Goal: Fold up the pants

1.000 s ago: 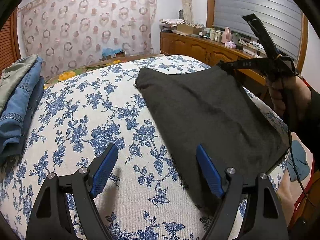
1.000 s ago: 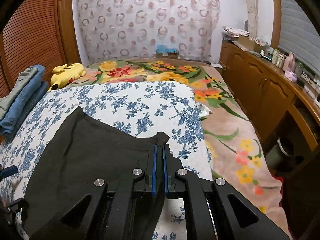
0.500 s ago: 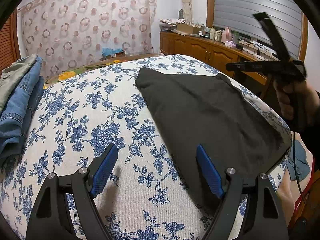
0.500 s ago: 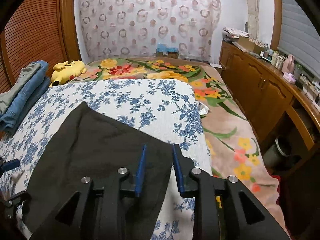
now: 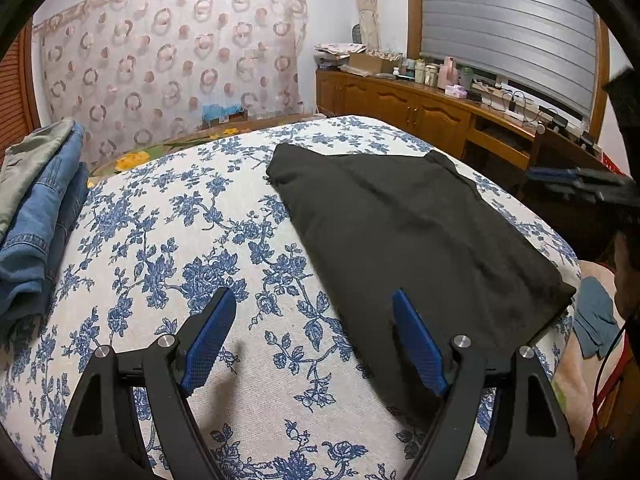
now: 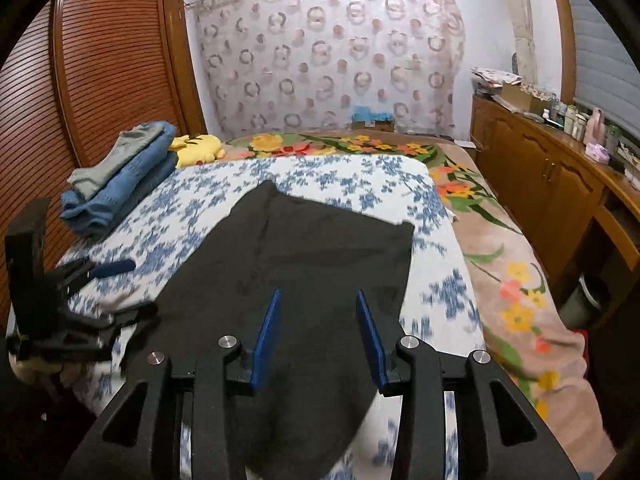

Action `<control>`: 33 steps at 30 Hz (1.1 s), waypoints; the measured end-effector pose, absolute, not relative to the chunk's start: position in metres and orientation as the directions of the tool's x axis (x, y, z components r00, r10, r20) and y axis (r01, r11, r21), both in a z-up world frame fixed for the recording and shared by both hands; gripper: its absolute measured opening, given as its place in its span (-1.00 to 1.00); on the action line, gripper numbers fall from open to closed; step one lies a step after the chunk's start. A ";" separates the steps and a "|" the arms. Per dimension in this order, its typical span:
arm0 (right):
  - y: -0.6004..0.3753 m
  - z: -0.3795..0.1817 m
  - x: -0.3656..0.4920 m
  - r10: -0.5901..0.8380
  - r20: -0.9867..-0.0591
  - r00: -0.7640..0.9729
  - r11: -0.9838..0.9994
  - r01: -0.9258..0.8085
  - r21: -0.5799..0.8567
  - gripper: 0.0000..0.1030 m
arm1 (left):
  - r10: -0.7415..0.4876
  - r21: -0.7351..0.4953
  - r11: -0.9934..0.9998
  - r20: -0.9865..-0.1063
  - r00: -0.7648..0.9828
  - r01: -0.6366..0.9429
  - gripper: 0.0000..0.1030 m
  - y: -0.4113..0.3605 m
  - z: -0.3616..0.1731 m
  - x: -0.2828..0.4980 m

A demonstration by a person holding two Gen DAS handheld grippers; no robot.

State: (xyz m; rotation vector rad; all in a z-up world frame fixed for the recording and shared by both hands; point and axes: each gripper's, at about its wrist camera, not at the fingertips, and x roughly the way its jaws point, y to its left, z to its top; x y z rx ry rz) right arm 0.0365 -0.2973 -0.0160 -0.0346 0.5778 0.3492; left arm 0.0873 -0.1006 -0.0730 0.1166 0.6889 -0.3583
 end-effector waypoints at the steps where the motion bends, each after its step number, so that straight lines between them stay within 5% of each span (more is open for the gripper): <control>1: -0.298 -0.019 0.032 0.310 -0.543 0.780 0.942 -0.331 0.063 -0.22 | -0.286 -0.011 0.931 -0.640 0.713 0.364 0.58 -0.101 -0.072 0.087; 25: -0.296 -0.044 0.000 0.313 -0.608 0.730 0.943 -0.317 0.105 -0.22 | -0.353 -0.018 0.878 -0.698 0.623 0.477 0.59 -0.104 -0.079 0.025; 33: -0.296 -0.046 -0.002 0.300 -0.611 0.733 0.947 -0.304 0.101 -0.22 | -0.399 -0.061 0.855 -0.710 0.580 0.515 0.13 -0.111 -0.085 0.026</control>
